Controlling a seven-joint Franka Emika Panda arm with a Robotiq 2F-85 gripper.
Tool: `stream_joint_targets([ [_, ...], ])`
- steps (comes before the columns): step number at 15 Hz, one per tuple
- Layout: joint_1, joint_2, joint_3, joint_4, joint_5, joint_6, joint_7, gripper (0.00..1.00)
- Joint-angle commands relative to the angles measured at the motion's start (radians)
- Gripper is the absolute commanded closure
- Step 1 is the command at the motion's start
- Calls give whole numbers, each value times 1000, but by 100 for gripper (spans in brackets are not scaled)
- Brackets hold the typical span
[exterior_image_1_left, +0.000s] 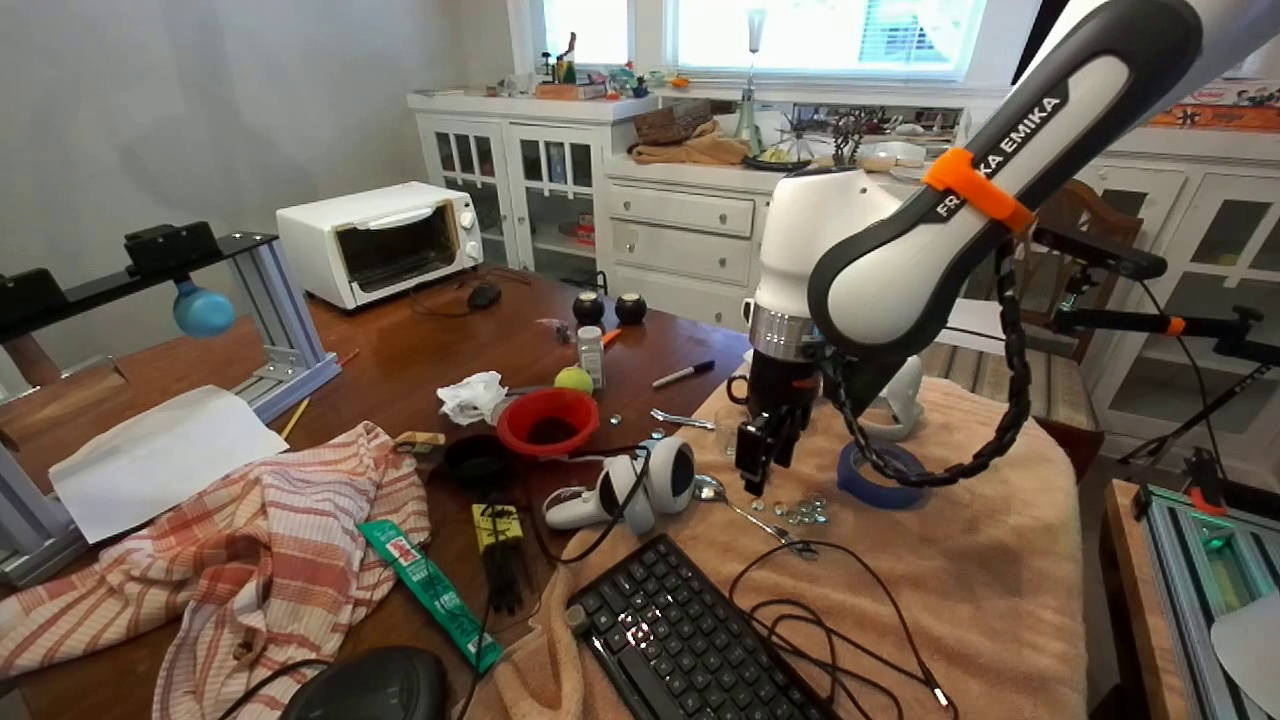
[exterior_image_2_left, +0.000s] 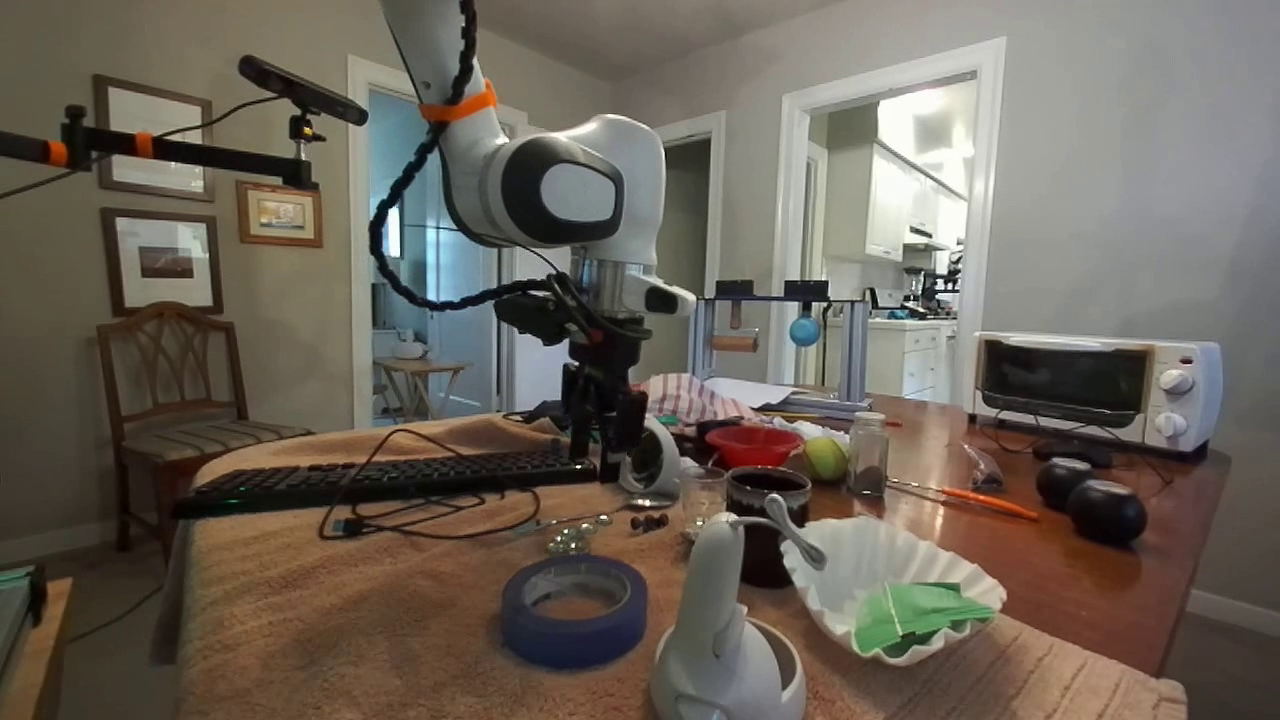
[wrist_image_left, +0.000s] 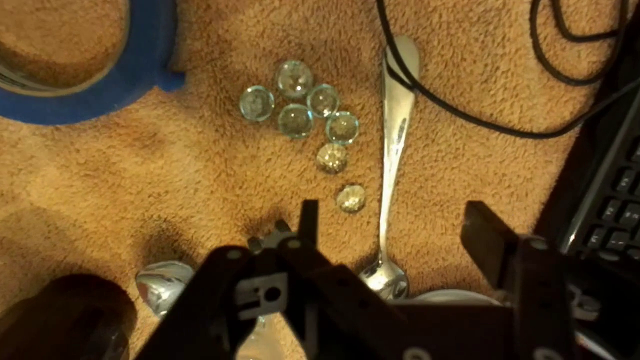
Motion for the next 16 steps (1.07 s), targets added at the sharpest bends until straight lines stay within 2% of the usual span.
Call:
stream_joint_targets([
  [1, -8, 83, 2, 67, -26, 19, 13, 45],
  [2, -6, 95, 0, 75, -32, 18, 15, 55],
  [3, -6, 103, -1, 79, -33, 19, 15, 58],
  [4, -4, 107, -4, 81, -41, 20, 18, 55],
  [5, -4, 114, -4, 84, -44, 23, 15, 61],
  [12, 5, 146, -23, 82, -106, 60, 31, 59],
  [16, 11, 153, -29, 77, -135, 65, 43, 64],
])
